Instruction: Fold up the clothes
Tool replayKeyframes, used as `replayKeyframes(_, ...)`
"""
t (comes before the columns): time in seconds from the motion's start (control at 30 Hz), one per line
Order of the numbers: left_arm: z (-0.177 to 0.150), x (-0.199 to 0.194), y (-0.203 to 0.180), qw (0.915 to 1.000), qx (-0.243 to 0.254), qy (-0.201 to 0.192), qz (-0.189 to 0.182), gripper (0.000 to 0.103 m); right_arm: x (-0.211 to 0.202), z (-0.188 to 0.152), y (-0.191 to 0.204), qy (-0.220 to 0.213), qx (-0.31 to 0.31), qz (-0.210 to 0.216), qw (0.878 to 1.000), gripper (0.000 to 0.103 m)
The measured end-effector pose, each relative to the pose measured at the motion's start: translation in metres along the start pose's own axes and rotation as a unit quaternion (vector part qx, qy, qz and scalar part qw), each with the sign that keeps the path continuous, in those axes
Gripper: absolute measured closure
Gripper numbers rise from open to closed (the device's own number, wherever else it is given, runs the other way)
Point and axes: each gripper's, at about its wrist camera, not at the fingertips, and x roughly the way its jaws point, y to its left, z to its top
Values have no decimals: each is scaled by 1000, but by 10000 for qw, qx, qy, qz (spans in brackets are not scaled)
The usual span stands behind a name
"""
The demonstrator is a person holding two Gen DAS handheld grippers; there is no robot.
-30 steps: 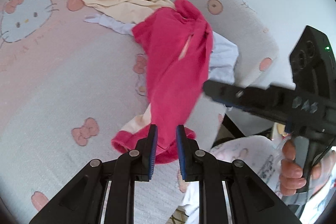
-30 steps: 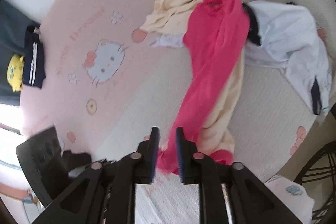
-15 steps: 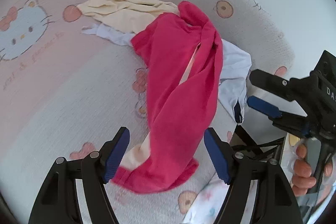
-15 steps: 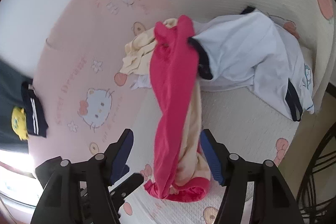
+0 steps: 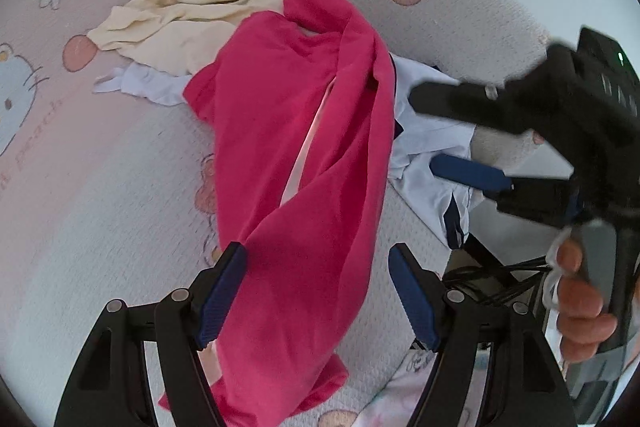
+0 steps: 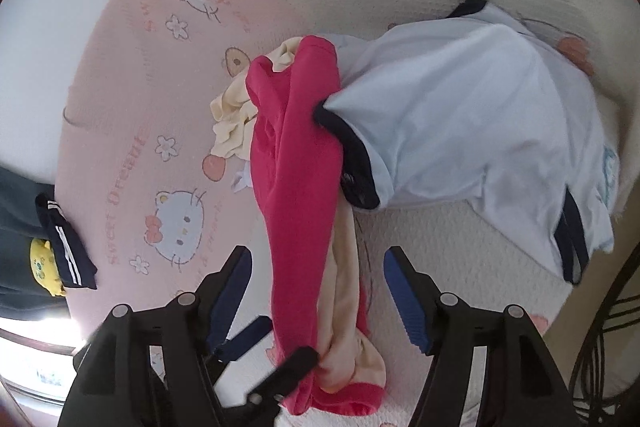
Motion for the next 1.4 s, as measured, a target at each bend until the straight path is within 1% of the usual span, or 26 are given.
replayKeyframes(0.07, 6, 6, 2, 10000, -49, 32, -8, 31, 7, 10, -1, -10, 62, 38, 10000, 35)
replayKeyframes(0.13, 11, 10, 4, 9999, -115, 60, -63, 31, 15, 19, -5, -35, 200, 165, 9997, 35)
replayKeyframes(0.23, 18, 15, 8, 9999, -148, 77, -44, 31, 32, 22, -17, -32, 503, 536, 9973, 35)
replayKeyframes(0.27, 19, 17, 8, 9999, -138, 81, -20, 31, 38, 21, -21, -3, 596, 570, 9966, 35)
replayKeyframes(0.37, 23, 22, 9, 10000, 4, 30, 38, 31, 52, 20, -26, 72, 754, 450, 9961, 35)
replayKeyframes(0.5, 22, 26, 7, 9995, 225, -174, 150, 32, 55, 26, -13, -94, 484, 265, 9984, 35)
replayKeyframes(0.53, 21, 27, 6, 9993, 274, -219, 163, 41, 54, 26, -11, -111, 451, 239, 9986, 35)
replayKeyframes(0.57, 20, 28, 5, 9990, 314, -254, 173, 65, 56, 27, -8, -105, 413, 190, 9989, 35)
replayKeyframes(0.6, 20, 28, 5, 9988, 353, -289, 184, 71, 57, 27, -4, -96, 368, 130, 9992, 35)
replayKeyframes(0.67, 18, 29, 4, 9983, 416, -348, 207, 75, 61, 27, 2, -78, 277, 8, 9996, 35)
replayKeyframes(0.77, 18, 27, 7, 9986, 305, -403, 147, 77, 67, 27, 12, -51, 142, -175, 9997, 37)
replayKeyframes(0.8, 18, 27, 9, 9988, 246, -410, 108, 77, 68, 27, 15, -43, 97, -236, 9997, 42)
replayKeyframes(0.83, 19, 27, 10, 9989, 190, -412, 99, 78, 70, 27, 18, -34, 51, -297, 9995, 51)
replayKeyframes(0.87, 20, 28, 12, 9990, 147, -412, 107, 78, 72, 27, 21, -25, 6, -357, 9994, 58)
replayKeyframes(0.9, 20, 27, 13, 9990, 110, -416, 109, 78, 74, 27, 24, -16, -39, -418, 9991, 68)
replayKeyframes(0.93, 21, 26, 13, 9990, 75, -424, 106, 78, 76, 28, 28, -7, -84, -479, 9988, 75)
replayKeyframes(1.0, 22, 24, 12, 9991, 43, -406, 66, 78, 74, 26, 31, -64, -219, -343, 9992, 80)
replayKeyframes(1.07, 22, 19, 13, 9991, 24, -412, 2, 78, 72, 23, 34, -132, -360, -169, 9991, 81)
replayKeyframes(1.13, 24, 12, 18, 9989, -162, -433, -115, 77, 69, 21, 38, -201, -501, 4, 9985, 81)
replayKeyframes(1.2, 25, 2, 26, 9976, -416, -441, -343, 77, 67, 21, 39, -255, -463, 272, 9982, 81)
replayKeyframes(1.23, 26, -4, 31, 9965, -532, -464, -443, 74, 65, 20, 40, -303, -417, 503, 9974, 82)
replayKeyframes(1.3, 27, -16, 36, 9956, -616, -538, -457, 58, 63, 19, 44, -336, -430, 844, 9949, 82)
replayKeyframes(1.33, 27, -21, 38, 9954, -618, -595, -414, 41, 64, 17, 47, -294, -489, 974, 9936, 82)
replayKeyframes(1.37, 26, -26, 39, 9953, -598, -684, -337, 35, 65, 16, 51, -235, -563, 1094, 9921, 83)
replayKeyframes(1.4, 26, -31, 40, 9951, -566, -781, -235, 35, 66, 14, 55, -175, -637, 1215, 9904, 83)
